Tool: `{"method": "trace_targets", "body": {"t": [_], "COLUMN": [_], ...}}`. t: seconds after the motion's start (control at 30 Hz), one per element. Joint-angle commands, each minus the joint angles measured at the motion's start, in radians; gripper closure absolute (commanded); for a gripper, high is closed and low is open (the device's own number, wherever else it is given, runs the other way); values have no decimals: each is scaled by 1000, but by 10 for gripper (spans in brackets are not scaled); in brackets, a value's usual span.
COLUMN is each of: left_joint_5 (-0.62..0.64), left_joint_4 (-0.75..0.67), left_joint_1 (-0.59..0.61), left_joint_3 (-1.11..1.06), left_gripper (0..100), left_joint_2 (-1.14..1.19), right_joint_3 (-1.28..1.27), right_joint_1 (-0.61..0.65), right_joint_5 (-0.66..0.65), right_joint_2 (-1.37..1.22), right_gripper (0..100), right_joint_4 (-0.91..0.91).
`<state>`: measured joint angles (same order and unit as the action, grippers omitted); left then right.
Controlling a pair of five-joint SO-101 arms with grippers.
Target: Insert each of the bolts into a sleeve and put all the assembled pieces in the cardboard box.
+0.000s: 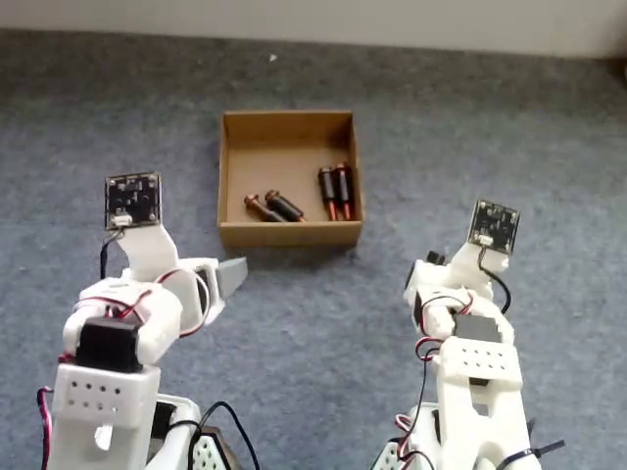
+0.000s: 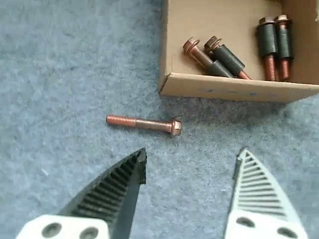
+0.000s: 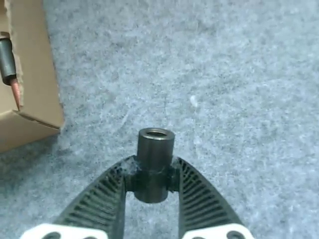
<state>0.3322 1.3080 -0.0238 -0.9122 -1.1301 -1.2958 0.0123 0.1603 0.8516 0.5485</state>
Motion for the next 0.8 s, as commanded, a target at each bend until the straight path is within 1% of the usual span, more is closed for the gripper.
{"method": "trace_targets", "body": {"t": [0.0,0.03,0.1,0.2,0.3,0.4,0.6,0.67,0.77], "left_joint_5": [-262,-327,-422,-473,-542,-637,-1026,-1120,-1212], "left_joint_4": [3,-2,-2,-2,2,29,120,129,130], "left_joint_1": [7,7,7,7,5,5,5,7,7], "left_joint_3": [38,38,38,44,58,119,315,372,437], "left_gripper": [841,865,877,880,881,881,875,849,786], "left_joint_2": [-68,-68,-68,-65,-5,143,522,634,774], "right_joint_3": [18,18,18,18,18,18,18,18,18], "right_joint_1": [-16,-16,-16,-16,-16,-16,-16,-16,-16], "right_joint_5": [-12,-12,-12,-12,-12,-12,-12,-12,-12], "right_joint_2": [31,31,31,31,31,31,31,31,31], "right_gripper": [994,994,994,994,994,994,994,994,994], "right_joint_4": [-30,-30,-30,-30,-30,-30,-30,-30,-30]}}
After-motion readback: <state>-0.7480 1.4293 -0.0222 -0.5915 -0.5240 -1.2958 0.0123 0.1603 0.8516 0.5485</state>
